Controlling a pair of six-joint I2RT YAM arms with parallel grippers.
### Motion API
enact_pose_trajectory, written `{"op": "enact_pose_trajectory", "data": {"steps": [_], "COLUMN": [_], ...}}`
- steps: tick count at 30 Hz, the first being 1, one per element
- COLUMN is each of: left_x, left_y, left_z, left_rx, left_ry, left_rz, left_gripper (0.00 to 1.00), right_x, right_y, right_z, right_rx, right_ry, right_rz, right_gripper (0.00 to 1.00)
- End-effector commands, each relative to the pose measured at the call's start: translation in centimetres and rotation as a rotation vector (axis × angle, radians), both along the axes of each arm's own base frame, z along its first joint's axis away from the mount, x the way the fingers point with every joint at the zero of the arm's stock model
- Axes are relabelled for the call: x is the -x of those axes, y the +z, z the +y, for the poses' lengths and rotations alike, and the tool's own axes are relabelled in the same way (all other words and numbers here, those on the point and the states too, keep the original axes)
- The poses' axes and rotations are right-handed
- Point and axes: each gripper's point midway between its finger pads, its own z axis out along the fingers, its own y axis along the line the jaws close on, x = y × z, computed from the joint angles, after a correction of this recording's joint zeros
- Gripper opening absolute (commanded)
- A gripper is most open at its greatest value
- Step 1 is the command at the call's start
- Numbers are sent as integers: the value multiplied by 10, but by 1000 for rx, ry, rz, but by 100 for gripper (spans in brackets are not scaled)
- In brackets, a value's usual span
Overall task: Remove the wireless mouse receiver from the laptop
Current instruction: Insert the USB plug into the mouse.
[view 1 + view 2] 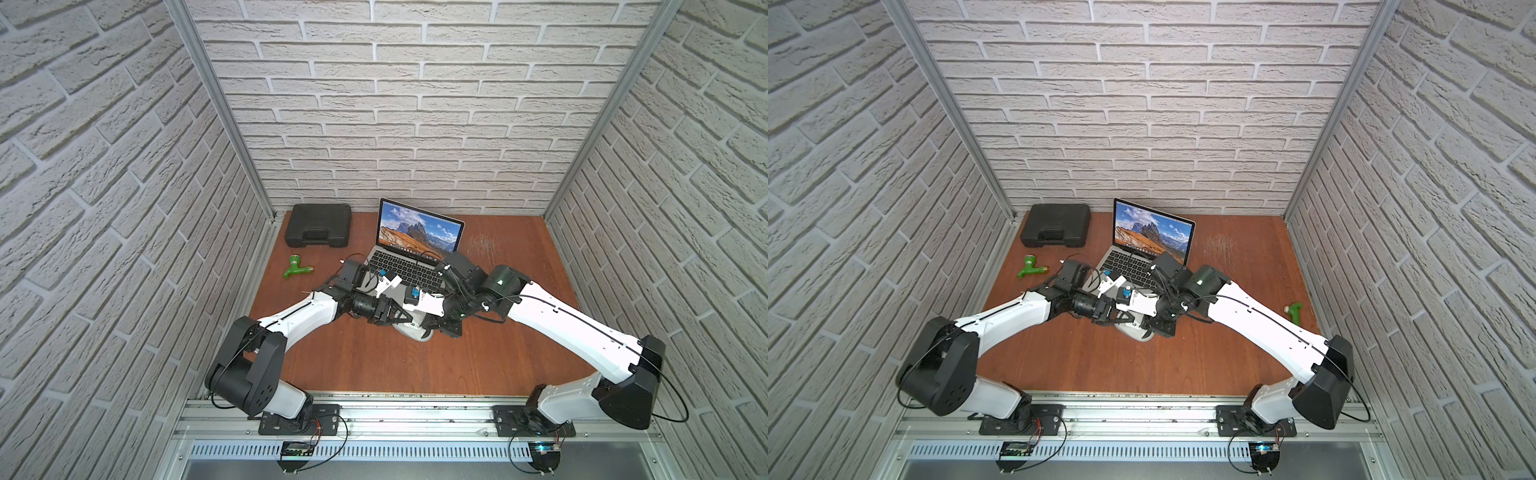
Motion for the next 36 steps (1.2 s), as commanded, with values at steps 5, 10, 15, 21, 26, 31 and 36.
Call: {"op": "enact_pose_trajectory", "data": {"steps": [5,10,15,21,26,31,36], "left_x": [19,18,16,16,14,13,11], "left_y": [1,7,7,12,13,15,17], "left_z": [2,1,2,2,2,2,1], "left_rx": [56,64,64,71,74,79,84], "left_ry": [-98,-102,-100,-99,-96,-96,-95], "left_rz": [86,61,58,45,38,26,13], "left_gripper": [0,0,0,0,0,0,0], "right_x": [-2,-3,4,7,9,4,2], "right_y": [1,0,2,-2,-6,-11,-18], "right_z": [-16,-13,2,7,9,10,11], "right_rx": [170,233,200,212,217,217,209], "right_ry": [94,117,169,185,191,185,165], "right_rz": [-10,16,62,77,99,80,93], "right_gripper": [3,2,2,2,2,2,2]}}
